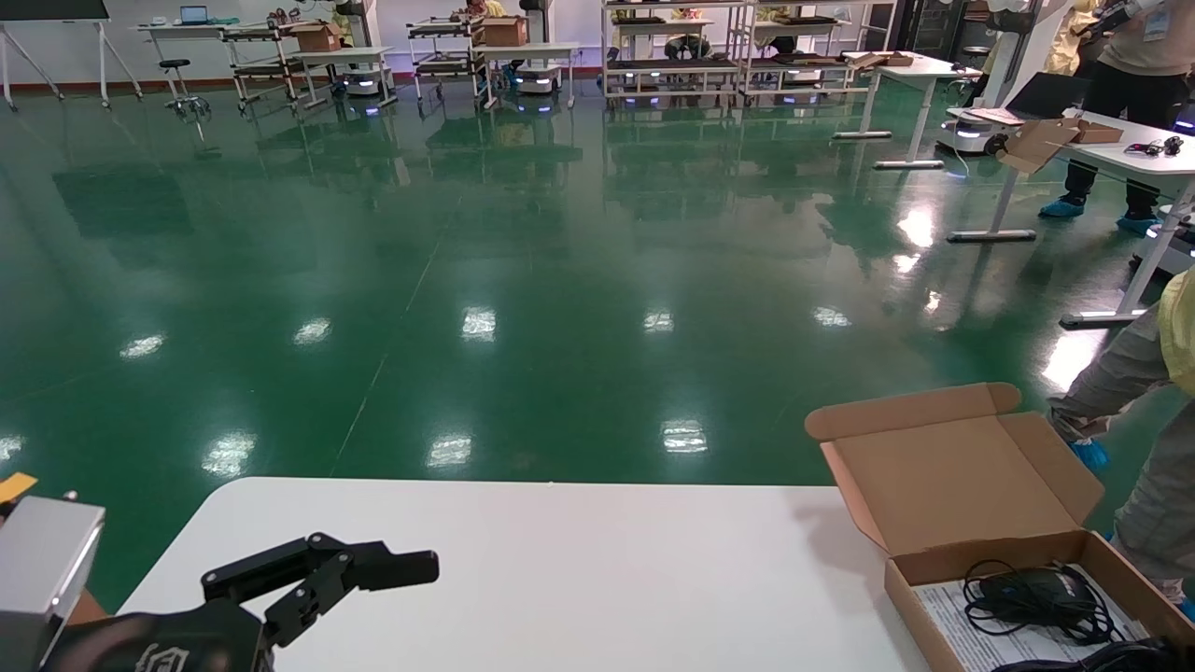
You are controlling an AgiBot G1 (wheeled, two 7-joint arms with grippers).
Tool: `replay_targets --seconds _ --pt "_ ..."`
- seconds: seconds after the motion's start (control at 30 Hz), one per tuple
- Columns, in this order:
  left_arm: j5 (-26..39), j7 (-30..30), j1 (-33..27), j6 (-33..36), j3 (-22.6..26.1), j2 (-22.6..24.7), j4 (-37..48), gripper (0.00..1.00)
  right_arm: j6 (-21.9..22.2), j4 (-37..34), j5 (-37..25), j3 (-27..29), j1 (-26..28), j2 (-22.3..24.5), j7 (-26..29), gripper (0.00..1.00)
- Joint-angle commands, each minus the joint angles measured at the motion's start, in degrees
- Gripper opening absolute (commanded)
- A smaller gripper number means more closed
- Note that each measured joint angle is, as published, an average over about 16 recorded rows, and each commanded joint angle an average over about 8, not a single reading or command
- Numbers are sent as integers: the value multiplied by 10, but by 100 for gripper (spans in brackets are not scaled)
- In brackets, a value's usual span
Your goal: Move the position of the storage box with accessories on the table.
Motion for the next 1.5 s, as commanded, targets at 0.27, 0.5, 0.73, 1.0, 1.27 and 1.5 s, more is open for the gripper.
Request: replay_targets --seconds 0.27,0.5,0.73,1.0,1.27,1.5 --pt "0 0 0 0 0 0 0 100 2 -1 8 6 -13 -2 -5 100" --pt "0 0 0 0 0 0 0 100 8 -1 10 8 -18 -4 -8 100" --pt "0 0 0 0 0 0 0 100 11 -2 11 8 -19 -6 -8 100" --pt "0 0 0 0 0 0 0 100 6 0 11 8 -14 -4 -6 100" --pt "0 0 0 0 0 0 0 100 -12 9 6 5 1 3 -3 100" --pt "0 0 0 0 0 0 0 100 -25 23 3 3 25 9 -1 100"
